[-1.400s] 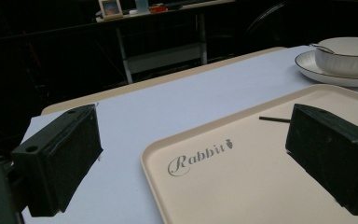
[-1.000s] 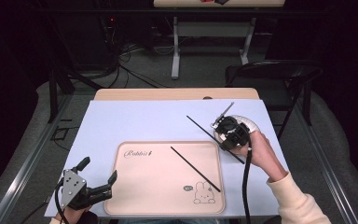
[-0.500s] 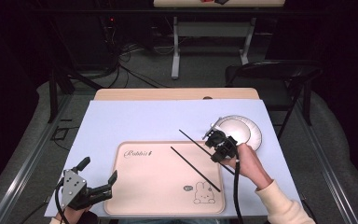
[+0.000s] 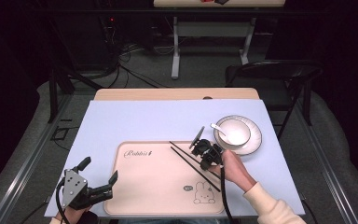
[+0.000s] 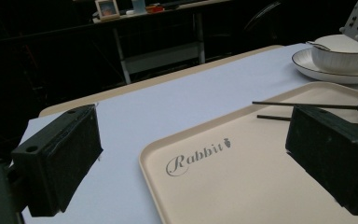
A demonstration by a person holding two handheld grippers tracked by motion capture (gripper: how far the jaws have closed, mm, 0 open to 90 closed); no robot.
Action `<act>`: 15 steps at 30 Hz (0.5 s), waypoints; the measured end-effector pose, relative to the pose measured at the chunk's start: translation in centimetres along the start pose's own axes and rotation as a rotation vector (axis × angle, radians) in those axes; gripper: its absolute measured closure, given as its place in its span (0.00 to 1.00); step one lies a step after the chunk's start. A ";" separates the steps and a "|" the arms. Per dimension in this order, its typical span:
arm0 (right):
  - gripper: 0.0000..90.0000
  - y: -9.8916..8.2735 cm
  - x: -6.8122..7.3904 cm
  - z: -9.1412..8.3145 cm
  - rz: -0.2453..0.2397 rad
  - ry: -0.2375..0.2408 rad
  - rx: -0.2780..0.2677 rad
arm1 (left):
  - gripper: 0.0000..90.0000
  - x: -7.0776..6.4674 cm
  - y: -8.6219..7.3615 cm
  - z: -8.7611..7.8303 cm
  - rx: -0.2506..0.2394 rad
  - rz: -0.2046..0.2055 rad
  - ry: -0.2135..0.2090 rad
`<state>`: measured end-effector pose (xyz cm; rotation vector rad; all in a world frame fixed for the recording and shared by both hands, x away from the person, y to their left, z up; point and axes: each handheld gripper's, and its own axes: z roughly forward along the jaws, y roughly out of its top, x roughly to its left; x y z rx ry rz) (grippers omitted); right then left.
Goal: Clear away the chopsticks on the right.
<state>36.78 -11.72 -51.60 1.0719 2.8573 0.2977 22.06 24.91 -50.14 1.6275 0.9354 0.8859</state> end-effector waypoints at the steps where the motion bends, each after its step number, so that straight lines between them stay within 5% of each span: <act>1: 0.94 0.1 0.1 0.1 -0.004 -0.003 0.001 | 0.03 0.0 0.0 0.0 -0.001 0.000 0.000; 10: 0.89 0.4 0.8 0.8 -0.017 -0.001 -0.006 | 0.03 0.0 0.0 0.0 -0.002 0.000 0.000; 15: 0.67 0.1 0.6 0.6 -0.032 -0.002 -0.017 | 0.03 0.1 0.0 0.0 -0.004 -0.003 0.001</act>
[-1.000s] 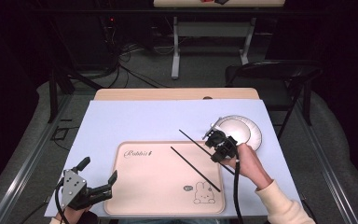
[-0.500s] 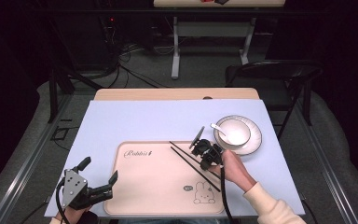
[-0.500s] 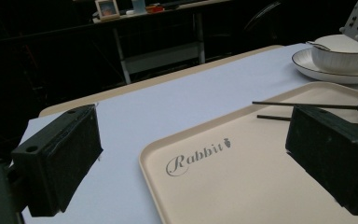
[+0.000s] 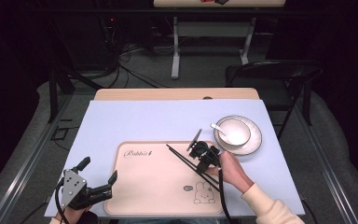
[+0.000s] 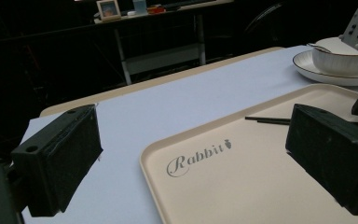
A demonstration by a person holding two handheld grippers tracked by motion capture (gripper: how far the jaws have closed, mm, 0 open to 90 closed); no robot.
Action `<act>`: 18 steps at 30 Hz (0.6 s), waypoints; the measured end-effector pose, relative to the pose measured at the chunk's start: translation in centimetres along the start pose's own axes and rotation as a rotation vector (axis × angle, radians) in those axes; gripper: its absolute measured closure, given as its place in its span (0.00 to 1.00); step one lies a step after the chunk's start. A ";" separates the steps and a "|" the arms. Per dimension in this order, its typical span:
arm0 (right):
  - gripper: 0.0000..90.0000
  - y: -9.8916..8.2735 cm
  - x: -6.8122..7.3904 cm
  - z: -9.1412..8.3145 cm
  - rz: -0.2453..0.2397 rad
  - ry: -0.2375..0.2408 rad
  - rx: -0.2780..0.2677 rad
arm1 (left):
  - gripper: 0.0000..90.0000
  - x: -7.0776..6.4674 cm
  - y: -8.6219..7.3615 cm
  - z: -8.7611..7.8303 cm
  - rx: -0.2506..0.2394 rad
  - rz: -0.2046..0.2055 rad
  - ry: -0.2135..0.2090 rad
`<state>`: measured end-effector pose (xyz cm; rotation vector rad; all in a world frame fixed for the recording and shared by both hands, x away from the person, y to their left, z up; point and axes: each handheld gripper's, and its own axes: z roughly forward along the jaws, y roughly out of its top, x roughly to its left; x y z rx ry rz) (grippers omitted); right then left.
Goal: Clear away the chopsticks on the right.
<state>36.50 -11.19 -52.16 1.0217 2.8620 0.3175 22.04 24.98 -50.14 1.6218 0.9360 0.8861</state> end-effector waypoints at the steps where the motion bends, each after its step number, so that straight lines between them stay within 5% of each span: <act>1: 0.59 -0.1 0.0 -0.2 -0.004 -0.004 -0.005 | 0.03 0.0 0.0 0.0 0.000 0.001 0.001; 9: 0.20 -1.1 -0.2 -2.6 -0.041 -0.068 -0.179 | 0.03 0.0 0.0 0.0 0.003 0.002 0.001; 11: 0.15 -1.5 -0.1 -3.4 -0.050 -0.079 -0.231 | 0.03 0.0 0.0 0.0 0.003 0.002 0.002; 13: 0.12 -2.0 -0.3 -4.0 -0.050 -0.041 -0.293 | 0.03 0.0 0.0 0.0 0.003 0.001 0.003; 18: 0.04 -3.2 -0.1 -5.6 -0.066 -0.095 -0.369 | 0.03 -0.1 0.0 0.1 0.004 0.002 0.000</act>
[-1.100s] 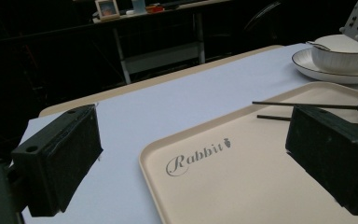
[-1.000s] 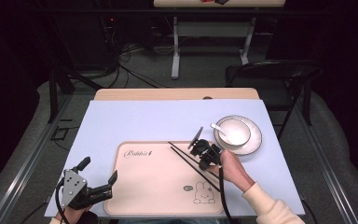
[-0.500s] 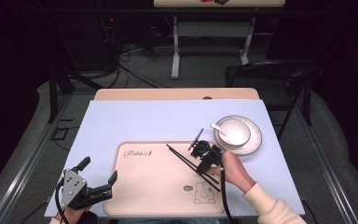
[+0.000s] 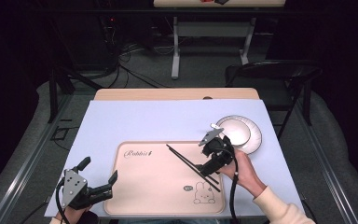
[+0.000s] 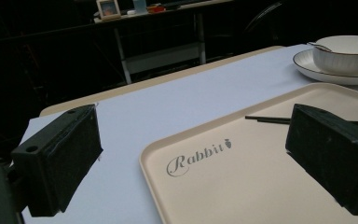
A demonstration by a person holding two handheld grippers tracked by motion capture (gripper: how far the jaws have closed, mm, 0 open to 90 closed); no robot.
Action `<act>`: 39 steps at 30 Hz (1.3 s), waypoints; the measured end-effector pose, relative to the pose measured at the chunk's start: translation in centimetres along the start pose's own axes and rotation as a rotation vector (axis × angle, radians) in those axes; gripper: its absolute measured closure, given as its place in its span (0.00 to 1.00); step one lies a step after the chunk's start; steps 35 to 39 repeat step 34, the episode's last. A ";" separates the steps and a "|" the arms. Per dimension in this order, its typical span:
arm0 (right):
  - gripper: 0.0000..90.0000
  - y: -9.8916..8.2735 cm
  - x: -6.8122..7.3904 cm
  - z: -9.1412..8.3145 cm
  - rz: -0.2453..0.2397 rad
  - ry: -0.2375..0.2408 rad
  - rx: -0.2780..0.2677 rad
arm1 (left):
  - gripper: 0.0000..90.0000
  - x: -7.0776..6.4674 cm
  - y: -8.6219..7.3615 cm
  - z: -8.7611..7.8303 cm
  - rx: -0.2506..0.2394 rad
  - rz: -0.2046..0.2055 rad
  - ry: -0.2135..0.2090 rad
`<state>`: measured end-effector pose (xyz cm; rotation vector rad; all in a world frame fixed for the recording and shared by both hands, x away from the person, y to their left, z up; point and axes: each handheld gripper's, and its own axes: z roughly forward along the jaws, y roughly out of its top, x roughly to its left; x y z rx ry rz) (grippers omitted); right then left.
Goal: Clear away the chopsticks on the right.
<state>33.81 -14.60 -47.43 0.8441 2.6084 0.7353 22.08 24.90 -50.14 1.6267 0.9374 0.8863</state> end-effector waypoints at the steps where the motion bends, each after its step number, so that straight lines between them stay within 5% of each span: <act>1: 0.01 -0.5 0.1 -1.0 -0.015 -0.030 -0.046 | 0.03 0.0 0.0 0.0 -0.001 -0.002 0.003; 13: 0.00 -5.9 0.9 -4.7 0.012 -0.154 -0.182 | 0.03 0.0 0.0 0.0 0.000 0.000 0.003; 23: 0.00 -12.6 1.6 -5.5 0.093 -0.173 -0.209 | 0.03 0.0 0.0 0.1 0.004 0.004 0.003; 39: 0.00 -13.4 1.3 -5.2 0.133 -0.172 -0.201 | 0.03 -0.1 0.1 0.3 0.006 0.007 -0.007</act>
